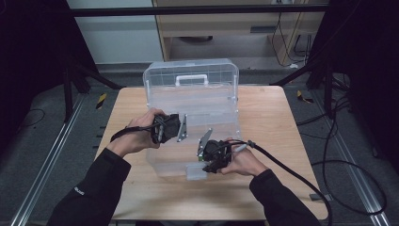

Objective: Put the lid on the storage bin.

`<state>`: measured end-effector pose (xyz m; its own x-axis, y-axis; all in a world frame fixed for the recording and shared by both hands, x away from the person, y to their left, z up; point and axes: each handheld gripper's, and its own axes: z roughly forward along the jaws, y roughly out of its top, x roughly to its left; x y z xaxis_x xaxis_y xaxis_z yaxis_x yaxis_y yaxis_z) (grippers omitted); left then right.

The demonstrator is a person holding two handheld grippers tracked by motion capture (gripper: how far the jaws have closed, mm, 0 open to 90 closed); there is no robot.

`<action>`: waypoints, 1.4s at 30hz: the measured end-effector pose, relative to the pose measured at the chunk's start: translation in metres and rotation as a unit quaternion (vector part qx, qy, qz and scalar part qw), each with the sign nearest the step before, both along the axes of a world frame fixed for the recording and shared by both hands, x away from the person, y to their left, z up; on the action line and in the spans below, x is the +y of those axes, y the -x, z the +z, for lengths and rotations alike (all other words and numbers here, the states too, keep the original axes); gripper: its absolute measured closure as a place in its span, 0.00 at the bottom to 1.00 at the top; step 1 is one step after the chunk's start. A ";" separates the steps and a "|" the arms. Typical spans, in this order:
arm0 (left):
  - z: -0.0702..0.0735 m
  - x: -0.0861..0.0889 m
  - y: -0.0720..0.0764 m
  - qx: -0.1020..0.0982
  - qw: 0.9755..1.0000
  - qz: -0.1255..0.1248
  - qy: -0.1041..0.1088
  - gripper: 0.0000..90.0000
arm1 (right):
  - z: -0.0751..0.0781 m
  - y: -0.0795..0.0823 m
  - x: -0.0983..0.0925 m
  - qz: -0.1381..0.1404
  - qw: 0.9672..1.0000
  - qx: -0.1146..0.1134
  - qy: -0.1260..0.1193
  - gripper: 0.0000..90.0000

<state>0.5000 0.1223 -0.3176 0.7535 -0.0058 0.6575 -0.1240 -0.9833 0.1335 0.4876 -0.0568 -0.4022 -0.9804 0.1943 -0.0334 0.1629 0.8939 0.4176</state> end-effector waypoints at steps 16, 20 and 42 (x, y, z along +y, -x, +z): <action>-0.003 -0.002 0.008 -0.002 1.000 0.003 -0.010 0.88 | 0.001 0.006 -0.001 -0.006 1.000 -0.016 -0.003 0.68; -0.004 -0.003 0.009 0.001 1.000 0.005 -0.010 0.88 | 0.004 0.008 -0.005 -0.011 1.000 -0.018 -0.014 0.66; -0.006 -0.003 0.015 0.010 1.000 0.007 -0.008 0.88 | 0.036 0.015 -0.048 -0.102 0.989 -0.030 -0.106 0.80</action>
